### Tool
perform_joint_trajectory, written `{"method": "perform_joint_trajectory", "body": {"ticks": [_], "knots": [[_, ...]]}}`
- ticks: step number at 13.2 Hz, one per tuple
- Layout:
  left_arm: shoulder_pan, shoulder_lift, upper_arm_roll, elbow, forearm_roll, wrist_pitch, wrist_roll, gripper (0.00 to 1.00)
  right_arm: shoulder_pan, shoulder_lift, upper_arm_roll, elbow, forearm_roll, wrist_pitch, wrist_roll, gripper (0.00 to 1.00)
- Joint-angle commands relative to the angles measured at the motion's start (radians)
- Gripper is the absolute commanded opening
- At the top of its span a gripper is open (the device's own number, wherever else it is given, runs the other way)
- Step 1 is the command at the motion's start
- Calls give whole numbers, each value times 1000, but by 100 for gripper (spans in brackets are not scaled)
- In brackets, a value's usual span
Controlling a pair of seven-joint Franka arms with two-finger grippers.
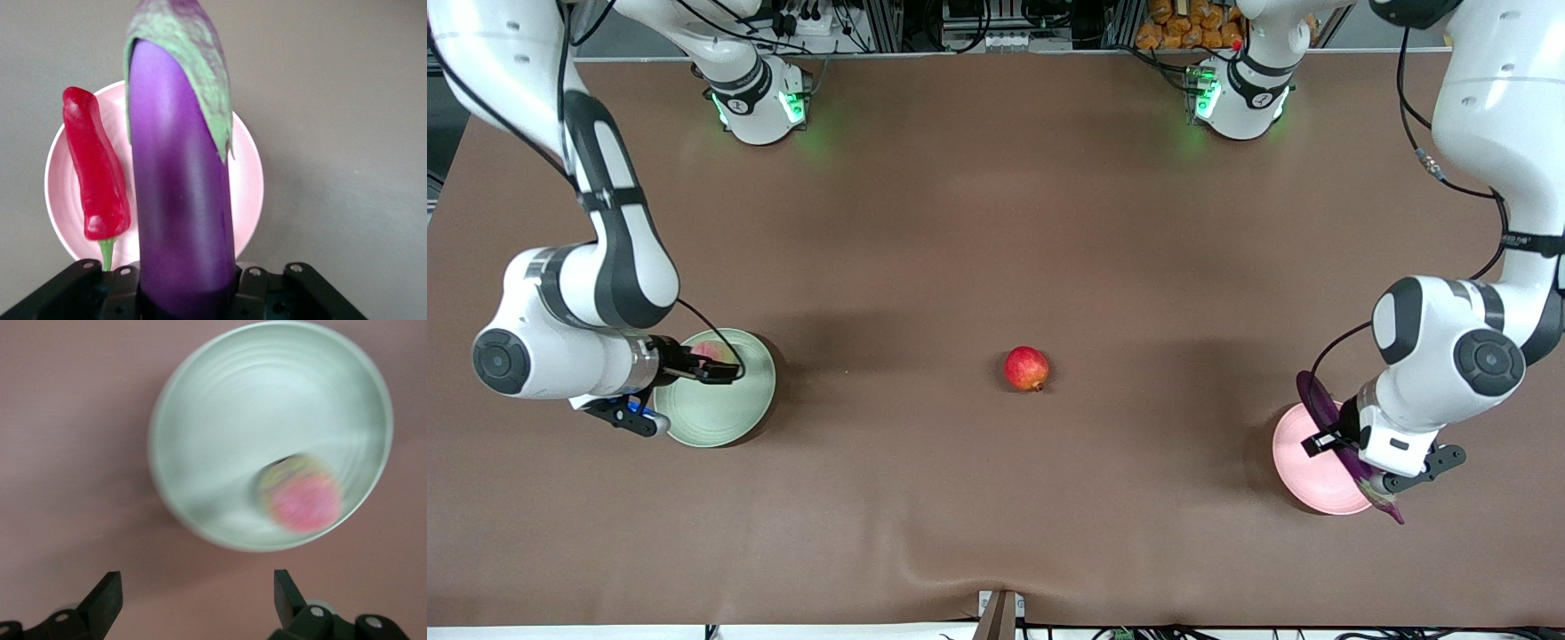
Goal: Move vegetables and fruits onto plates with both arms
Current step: 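Lower the eggplant onto the pink plate while the right gripper reaches the apple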
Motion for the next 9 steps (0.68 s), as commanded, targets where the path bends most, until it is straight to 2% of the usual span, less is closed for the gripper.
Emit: {"method": "perform_joint_trajectory", "body": {"ticks": [1,4,9], "knots": [[-6,95,26,93,19,-6,15,0,130,6,0,64,28,-13,240,100],[0,122,37,99,16,26,4,0,286,45,-1,131,25,70,585,100],[0,161,92,101,10,138,-2,1,501,156,0,154,39,368,906,100]]}}
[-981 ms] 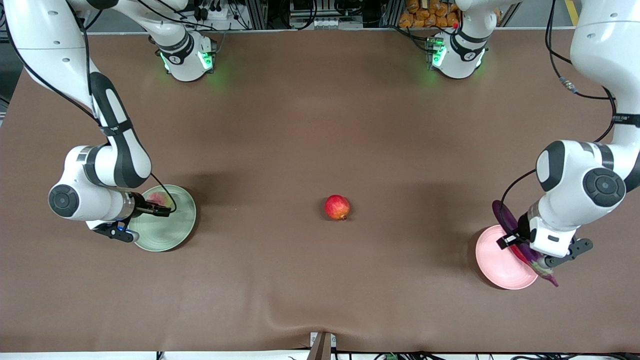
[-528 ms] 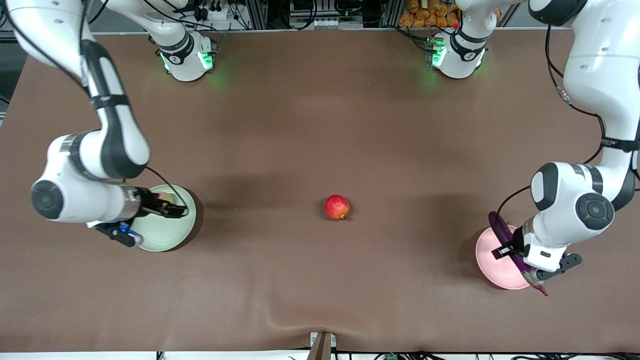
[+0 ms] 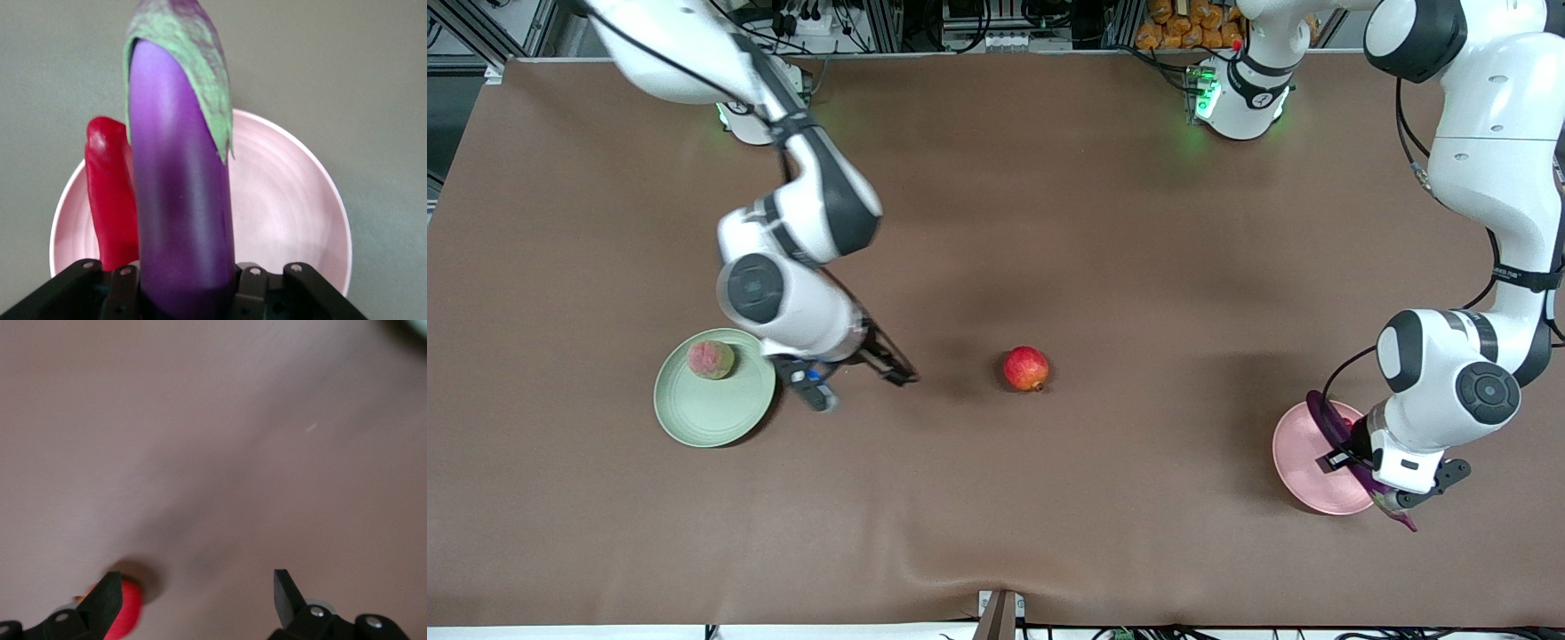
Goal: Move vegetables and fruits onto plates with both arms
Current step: 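Lower the eggplant onto the pink plate while the right gripper reaches the apple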
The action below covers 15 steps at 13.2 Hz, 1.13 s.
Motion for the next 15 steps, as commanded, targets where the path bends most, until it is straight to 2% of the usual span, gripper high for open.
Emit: {"method": "perform_joint_trajectory", "body": {"ticks": [1,2,3,5,6,8,10,12,15], "knots": [[-6,36,23,30,7,55,-5,6,109,110,-13,80,14,143,165,100],[-6,38,23,30,7,59,-11,8,127,133,-13,92,15,200,194,100],[-8,44,24,30,7,73,-31,15,144,156,-13,95,17,249,214,100],[-6,55,24,30,7,105,-37,20,184,195,-15,106,14,328,265,100],[-8,55,24,30,7,107,-39,29,198,208,-16,108,11,345,288,100],[-14,53,24,33,7,107,-47,73,216,242,-18,108,8,400,299,100],[-18,44,23,40,4,102,-54,100,224,279,-21,112,8,476,352,100],[-18,20,14,37,4,90,-57,100,239,311,-21,137,8,506,369,100],[-9,-51,-15,37,24,-34,-13,100,250,322,-21,138,5,504,376,100]]}}
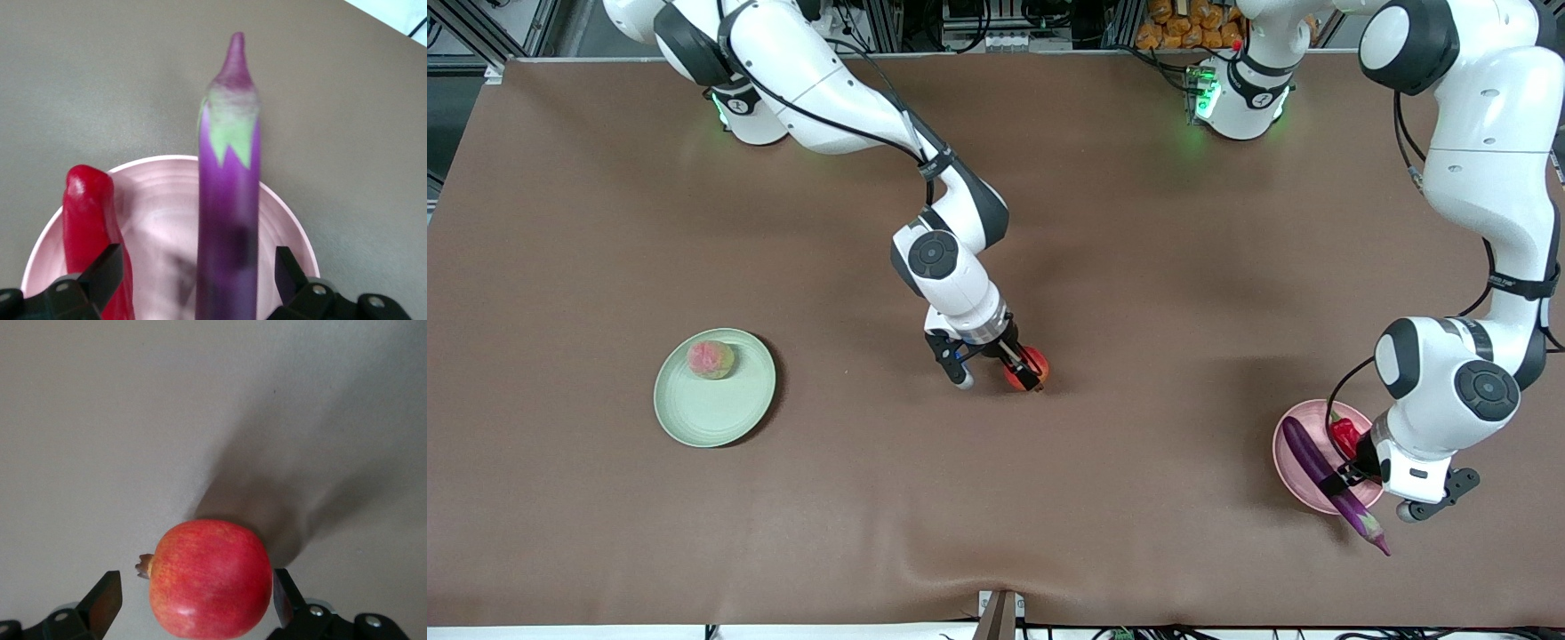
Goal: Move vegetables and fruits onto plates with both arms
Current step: 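Lower the eggplant onto the pink plate while the right gripper reaches the apple, then carry the red apple with the right gripper onto the green plate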
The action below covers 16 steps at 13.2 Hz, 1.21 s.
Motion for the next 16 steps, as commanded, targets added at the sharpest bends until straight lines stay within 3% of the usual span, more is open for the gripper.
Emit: {"method": "perform_joint_trajectory", "body": {"ticks": [1,2,3,4,5,7,9,14,16], "knots": [[6,-101,-37,-14,24,-119,84,100,27,28,-15,37,5,1,22,100],[7,-149,-40,-21,24,-165,137,100,28,28,-17,37,-2,1,20,100],[12,-201,-40,-21,24,-231,184,100,30,28,-17,38,-14,-1,22,47],[12,-257,-40,-21,24,-295,237,100,28,25,-17,38,-20,-2,19,9],[13,-316,-40,-18,21,-355,279,100,19,21,-17,38,-25,-10,10,0],[18,-416,-45,-16,5,-450,302,100,-8,-10,-17,40,-22,-51,0,0],[7,-497,-46,-14,-22,-561,305,100,-67,-37,-6,57,-15,-210,-36,0],[15,-634,-108,-13,-90,-743,337,100,-251,-184,-7,74,-8,-606,-399,0],[0,-704,-83,-25,-163,-782,371,100,-371,-244,-10,58,-8,-779,-608,0]]}}
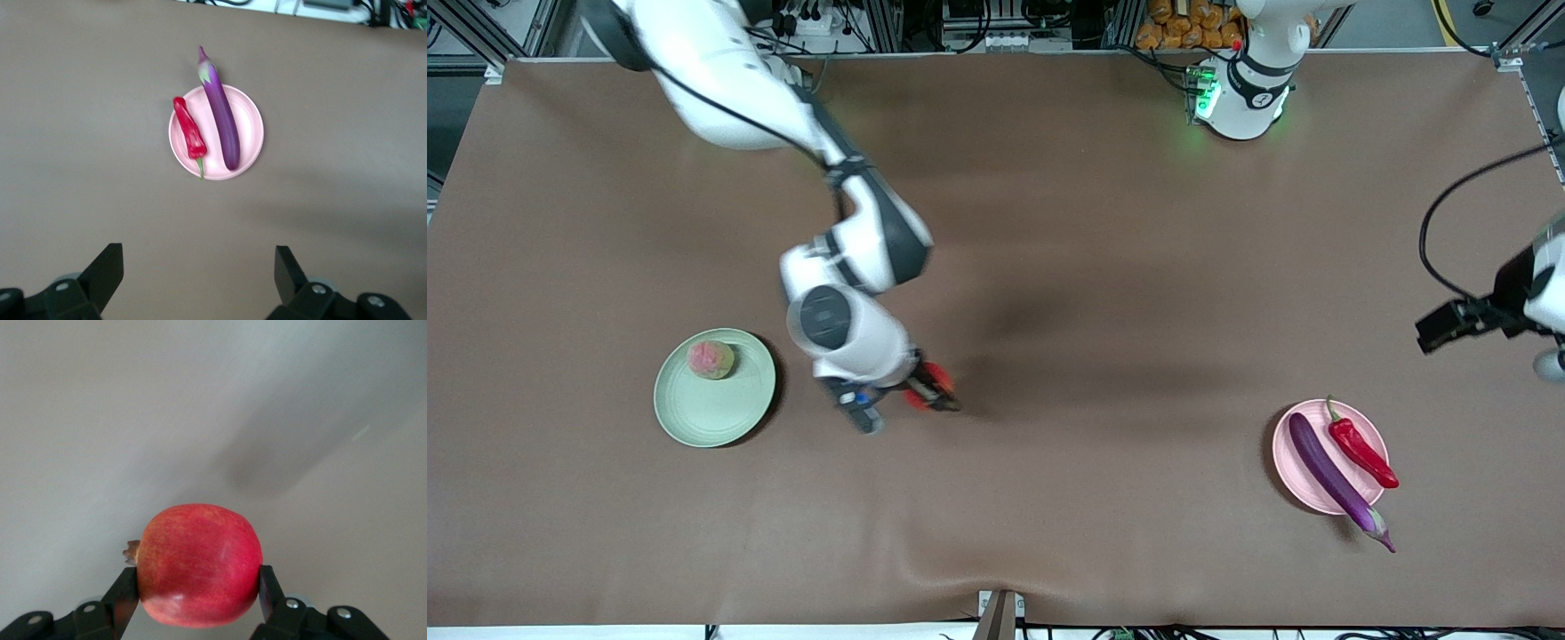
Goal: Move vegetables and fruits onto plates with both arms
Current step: 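Carry the red apple with the right gripper onto the green plate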
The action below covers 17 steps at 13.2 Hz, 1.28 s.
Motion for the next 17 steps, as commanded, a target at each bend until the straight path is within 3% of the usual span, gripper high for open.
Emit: {"method": "perform_joint_trajectory", "body": {"ticks": [1,3,4,7,9,13,15,17], "knots": [[-52,-111,69,-56,-83,-31,48,100,-155,-86,17,-60,-8,-156,-242,0],[-213,-191,254,-137,-109,-36,50,100,-261,-110,15,-118,-16,-154,-431,0],[-227,-243,276,-203,-147,-42,56,100,-327,-108,15,-128,-15,-154,-526,0],[-233,-288,296,-248,-163,-66,63,100,-447,-97,17,-221,-12,-29,-710,0],[-230,-279,290,-231,-161,-68,60,100,-458,-93,17,-292,-7,96,-732,0],[-223,-272,290,-217,-161,-70,56,100,-460,-70,17,-322,-5,164,-738,0],[-221,-271,290,-213,-147,-67,62,100,-466,-67,17,-322,-7,149,-749,99],[-223,-265,292,-214,-149,-67,62,100,-469,-86,20,-301,-5,63,-749,100]]}}
